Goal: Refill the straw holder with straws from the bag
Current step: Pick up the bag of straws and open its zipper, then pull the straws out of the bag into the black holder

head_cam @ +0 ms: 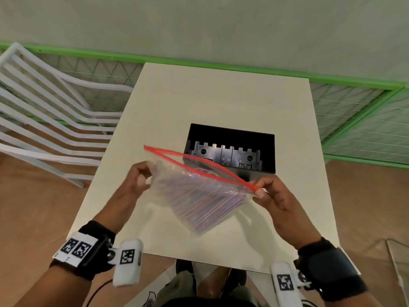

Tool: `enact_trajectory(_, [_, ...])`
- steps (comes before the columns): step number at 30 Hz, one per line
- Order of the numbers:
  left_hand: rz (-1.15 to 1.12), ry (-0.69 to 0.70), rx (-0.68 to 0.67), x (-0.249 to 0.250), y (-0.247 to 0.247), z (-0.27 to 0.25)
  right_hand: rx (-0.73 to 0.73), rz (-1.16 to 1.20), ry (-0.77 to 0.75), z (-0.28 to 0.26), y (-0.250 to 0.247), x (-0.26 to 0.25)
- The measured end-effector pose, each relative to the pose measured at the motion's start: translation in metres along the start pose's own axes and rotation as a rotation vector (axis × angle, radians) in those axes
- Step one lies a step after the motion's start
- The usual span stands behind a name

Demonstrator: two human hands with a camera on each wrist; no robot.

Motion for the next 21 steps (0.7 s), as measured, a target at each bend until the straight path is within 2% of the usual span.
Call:
enact_trajectory(3, [0.416, -0.139, -0.281, -0.027, 0.009, 0.004, -0.014, 0.239, 0.02, 0.002, 0.013, 0.002])
enact_trajectory(5, [0.571, -0.229, -0.319, -0.043, 0.016, 0.004, -0.02, 0.304, 0.014, 0.005, 0.02, -0.002])
enact_trajectory(10, [0.568, -0.323, -0.328, -0.038, 0.041, -0.005, 0.033, 0.56, 0.06, 0.011, 0.036, -0.013])
enact_trajectory(12, [0.445, -0.341, -0.361, -0.018, 0.056, -0.018, 0.078, 0.71, 0.041, 0.011, 0.043, -0.023])
enact_trajectory(14, [0.137, -0.323, -0.401, -0.001, 0.072, -0.032, 0.13, 0.815, 0.012, 0.011, 0.051, -0.033])
enact_trajectory(17, [-0.238, -0.242, -0.379, 0.022, 0.096, -0.045, 0.256, 0.878, -0.072, 0.014, 0.063, -0.052])
enact_trajectory(19, [-0.31, -0.191, -0.341, 0.036, 0.109, -0.047, 0.373, 0.904, -0.098, 0.017, 0.066, -0.062])
enact_trajectory(21, [-0.29, -0.133, -0.271, 0.049, 0.117, -0.043, 0.462, 0.77, -0.083, 0.02, 0.068, -0.071])
Point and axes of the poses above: each hand's wrist, its own z-axis towards the middle knuckle, its own y-axis out of the palm, x = y × z, the point moved 2 cm from there along z, towards the middle knuckle, and after that the axes turned 10 degrees about z, right-handed, at the moved point
